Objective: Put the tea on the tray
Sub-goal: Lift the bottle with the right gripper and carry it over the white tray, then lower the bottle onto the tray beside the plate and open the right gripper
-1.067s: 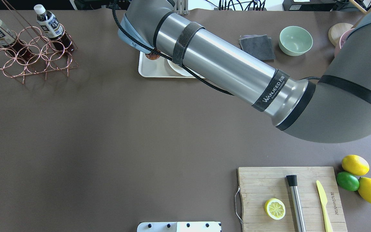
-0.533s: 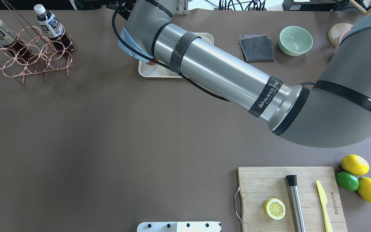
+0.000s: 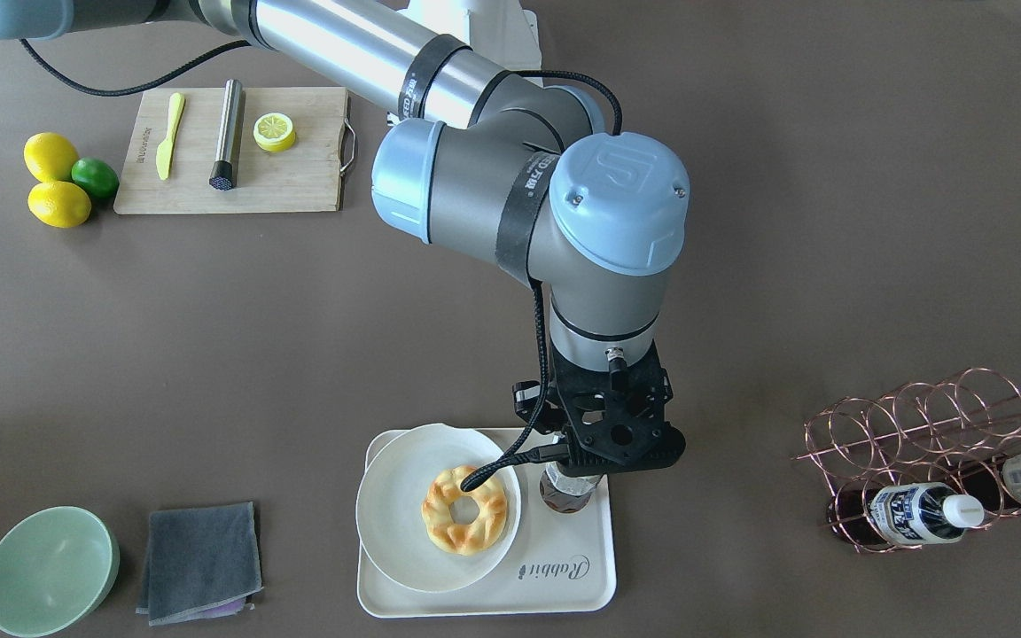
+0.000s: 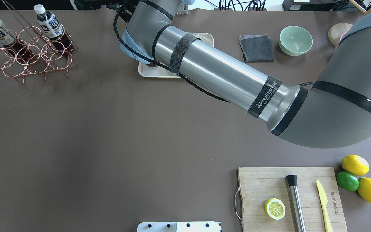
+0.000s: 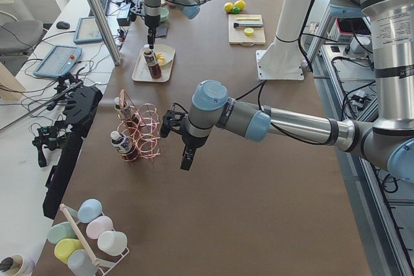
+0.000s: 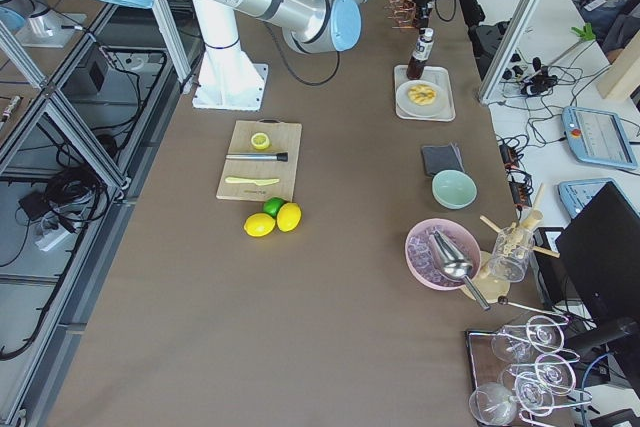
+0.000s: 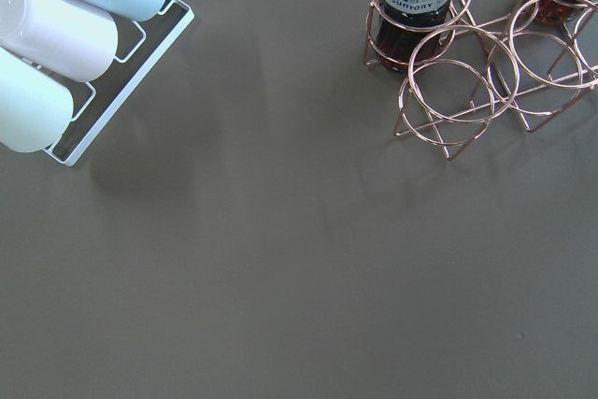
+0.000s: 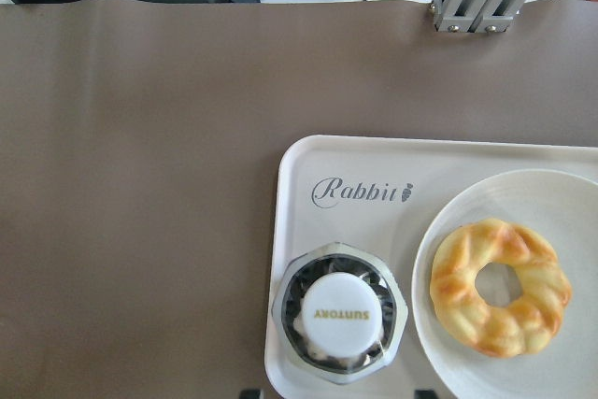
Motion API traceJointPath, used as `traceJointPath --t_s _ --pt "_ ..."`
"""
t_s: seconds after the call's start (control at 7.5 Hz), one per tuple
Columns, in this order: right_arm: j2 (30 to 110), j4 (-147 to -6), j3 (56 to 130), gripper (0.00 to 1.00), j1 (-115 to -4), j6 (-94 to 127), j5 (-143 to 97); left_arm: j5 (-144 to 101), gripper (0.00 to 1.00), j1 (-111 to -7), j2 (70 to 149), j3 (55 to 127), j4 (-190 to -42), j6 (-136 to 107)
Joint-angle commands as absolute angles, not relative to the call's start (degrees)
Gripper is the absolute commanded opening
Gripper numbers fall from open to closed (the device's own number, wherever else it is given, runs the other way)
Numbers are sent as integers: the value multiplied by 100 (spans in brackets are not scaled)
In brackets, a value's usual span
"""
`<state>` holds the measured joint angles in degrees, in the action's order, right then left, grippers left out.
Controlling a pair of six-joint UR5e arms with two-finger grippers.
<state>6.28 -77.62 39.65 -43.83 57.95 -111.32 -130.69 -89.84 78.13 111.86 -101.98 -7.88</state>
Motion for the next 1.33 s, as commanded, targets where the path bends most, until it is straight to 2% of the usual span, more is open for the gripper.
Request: traceJointPath --t_s 0.0,0.13,0.4,0.67,0.93,1.2 --pt "580 -7796 4095 99 -4456 5757 -11293 -13078 97 -9096 7734 11250 -10239 -791" --pt "754 -8022 4531 100 -4560 5731 -11659 -13139 97 -9271 7700 11276 -10239 -791" --pt "1761 -9057 6538 100 -4745 5643 -11898 -13666 97 -9474 7629 11372 -10239 -808" --pt "2956 -9612 8105 100 -5087 4916 -12233 -13667 97 -9475 7559 11496 -10231 -817" --pt "4789 -10097 9914 100 -5762 3873 -12663 -13650 97 -9466 7585 11514 -10239 -809" --pt "6347 -10160 10772 100 -6614 2565 -13058 -13632 97 -9387 7611 11505 -10239 -809"
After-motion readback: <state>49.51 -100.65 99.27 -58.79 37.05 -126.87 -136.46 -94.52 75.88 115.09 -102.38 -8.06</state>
